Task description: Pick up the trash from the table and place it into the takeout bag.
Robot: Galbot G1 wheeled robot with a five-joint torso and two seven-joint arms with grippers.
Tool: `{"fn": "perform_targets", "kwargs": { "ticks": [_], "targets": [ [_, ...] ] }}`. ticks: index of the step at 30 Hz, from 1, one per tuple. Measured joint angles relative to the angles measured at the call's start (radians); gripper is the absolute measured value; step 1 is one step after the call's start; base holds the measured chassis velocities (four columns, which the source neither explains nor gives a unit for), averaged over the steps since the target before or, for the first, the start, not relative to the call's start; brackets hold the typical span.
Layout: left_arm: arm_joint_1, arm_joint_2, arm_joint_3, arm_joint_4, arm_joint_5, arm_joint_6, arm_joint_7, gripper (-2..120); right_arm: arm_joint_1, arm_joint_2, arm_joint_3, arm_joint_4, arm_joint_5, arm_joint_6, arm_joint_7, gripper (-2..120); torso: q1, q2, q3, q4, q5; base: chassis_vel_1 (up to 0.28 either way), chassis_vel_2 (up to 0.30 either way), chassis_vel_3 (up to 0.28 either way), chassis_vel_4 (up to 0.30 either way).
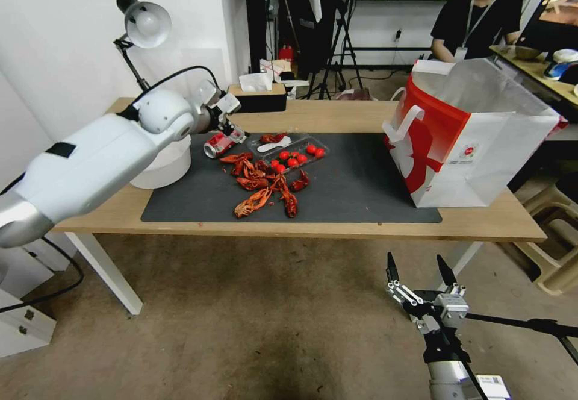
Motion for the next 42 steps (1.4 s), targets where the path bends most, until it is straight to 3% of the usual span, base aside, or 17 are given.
{"fn": "perform_targets", "kwargs": {
  "ticks": [12, 19, 20, 42],
  "targets": [
    [-0.031, -0.1, 0.014, 0.197, 0.041, 0.016, 0.041, 100, -0.004, -0.006, 0.006, -0.007, 0.01, 0.008, -0.002, 100, 0.0, 0.0, 0.0, -0.0003, -0.0001, 0.0, 0.0, 0.0, 0.0],
    [-0.031, -0.123, 0.016, 0.259, 0.072, 0.014, 0.048, 100, -0.01, -0.009, 0.011, -0.007, 0.015, 0.013, -0.004, 100, 0.0, 0.0, 0.0, 0.0, 0.0, 0.0, 0.0, 0.0, 0.0],
    [-0.031, -0.146, 0.014, 0.304, 0.078, 0.012, 0.048, 100, -0.012, -0.008, 0.012, -0.004, 0.015, 0.014, -0.005, 100, 0.0, 0.0, 0.0, -0.0001, 0.0, 0.0, 0.0, 0.0, 0.0],
    [-0.005, -0.216, -0.024, 0.441, 0.136, 0.01, 0.086, 100, -0.011, -0.003, 0.012, -0.005, -0.004, 0.025, -0.013, 100, 0.0, 0.0, 0.0, -0.0002, 0.0, 0.0, 0.0, 0.0, 0.0]
  ]
}}
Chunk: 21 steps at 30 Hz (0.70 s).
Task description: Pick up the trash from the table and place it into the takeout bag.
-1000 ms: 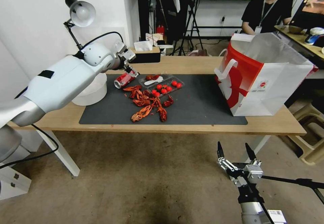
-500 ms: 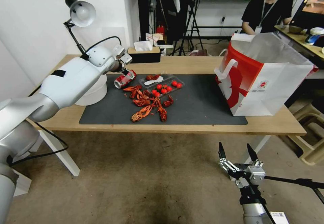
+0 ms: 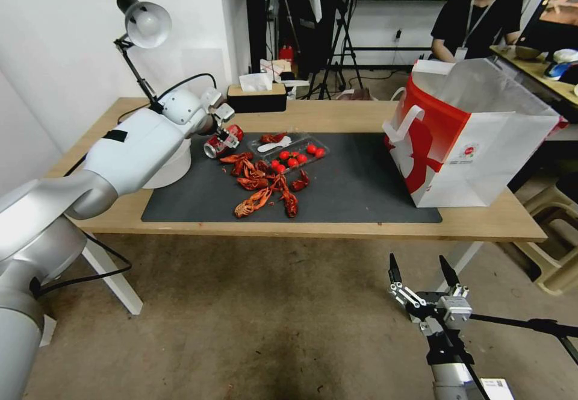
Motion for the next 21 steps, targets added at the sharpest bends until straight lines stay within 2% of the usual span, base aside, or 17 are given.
{"fn": "perform_targets", "kwargs": {
  "ticks": [11, 21],
  "targets": [
    [-0.003, -0.015, -0.009, 0.054, 0.023, -0.001, 0.036, 100, 0.004, -0.001, -0.002, 0.008, -0.005, -0.013, 0.006, 100, 0.0, 0.0, 0.0, 0.0001, 0.0, 0.0, 0.0, 0.0, 0.0],
    [0.008, -0.036, -0.028, 0.093, 0.033, -0.001, 0.059, 91, 0.001, 0.001, -0.001, 0.011, -0.005, -0.016, 0.009, 100, 0.0, 0.0, 0.0, 0.0, -0.0001, 0.0, 0.0, 0.0, 0.0]
  ]
}}
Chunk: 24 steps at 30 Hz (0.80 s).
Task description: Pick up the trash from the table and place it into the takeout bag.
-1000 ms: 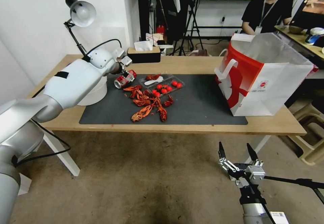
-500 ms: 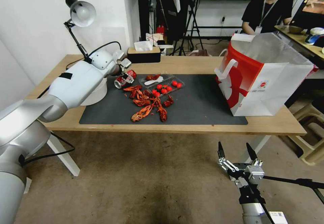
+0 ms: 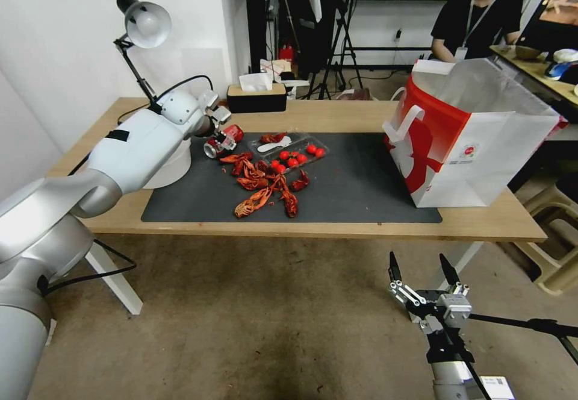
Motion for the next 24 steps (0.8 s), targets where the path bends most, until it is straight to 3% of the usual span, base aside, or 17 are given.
{"fn": "perform_targets", "kwargs": {
  "ticks": [4, 7, 17, 21, 24],
  "targets": [
    [0.008, -0.006, -0.013, 0.003, -0.008, 0.0, 0.004, 80, 0.0, 0.002, 0.0, 0.0, -0.001, 0.0, 0.001, 100, 0.0, 0.0, 0.0, -0.0001, 0.0, 0.0, 0.0, 0.0, 0.0],
    [0.008, -0.006, -0.02, 0.013, -0.012, -0.001, 0.005, 64, -0.002, 0.002, 0.0, -0.001, -0.001, 0.002, 0.001, 100, 0.0, 0.0, 0.0, -0.0001, 0.0001, 0.0, 0.0, 0.0, 0.0],
    [0.013, 0.009, -0.033, 0.007, -0.035, -0.001, -0.01, 45, -0.003, 0.004, -0.001, 0.001, -0.006, 0.004, 0.001, 100, 0.0, 0.0, 0.0, 0.0, 0.0, 0.0, 0.0, 0.0, 0.0],
    [0.015, 0.031, -0.051, -0.048, -0.125, 0.0, -0.031, 34, -0.003, 0.004, -0.001, 0.002, -0.006, 0.003, 0.001, 100, 0.0, 0.0, 0.0, 0.0001, -0.0001, 0.0, 0.0, 0.0, 0.0],
    [-0.008, 0.056, -0.064, -0.141, -0.222, 0.0, -0.046, 27, -0.002, 0.002, -0.003, 0.002, -0.006, 0.003, 0.001, 100, 0.0, 0.0, 0.0, 0.0001, 0.0002, 0.0, 0.0, 0.0, 0.0]
  ]
}}
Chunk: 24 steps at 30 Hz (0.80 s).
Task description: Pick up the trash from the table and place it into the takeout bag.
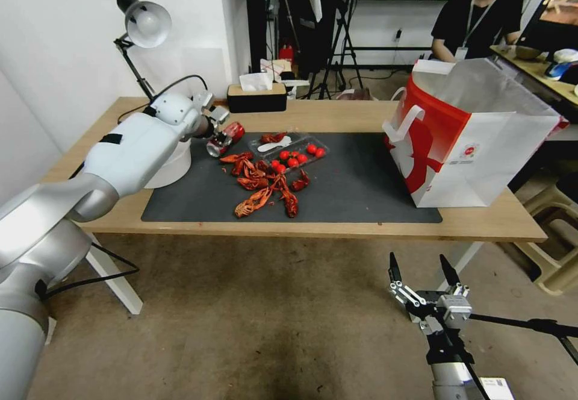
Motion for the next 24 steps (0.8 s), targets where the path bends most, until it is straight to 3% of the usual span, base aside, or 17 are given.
{"fn": "perform_targets", "kwargs": {
  "ticks": [4, 8, 24],
  "targets": [
    [-0.048, -0.005, 0.003, -0.08, -0.072, 0.0, -0.006, 17, 0.006, 0.0, -0.006, 0.0, -0.001, -0.003, 0.0, 100, 0.0, 0.0, 0.0, 0.0001, 0.0001, 0.0, 0.0, 0.0, 0.0],
    [-0.1, -0.046, 0.003, -0.112, -0.128, 0.0, -0.01, 13, 0.011, 0.0, -0.01, 0.001, -0.002, -0.009, 0.0, 100, 0.0, 0.0, 0.0, -0.0003, 0.0002, 0.0, 0.0, 0.0, 0.0],
    [-0.252, -0.251, 0.041, -0.208, -0.237, 0.0, -0.023, 13, 0.016, -0.012, 0.006, 0.0, 0.024, -0.01, 0.0, 100, 0.0, 0.0, 0.0, 0.0001, 0.0, 0.0, 0.0, 0.0, 0.0]
  ]
}}
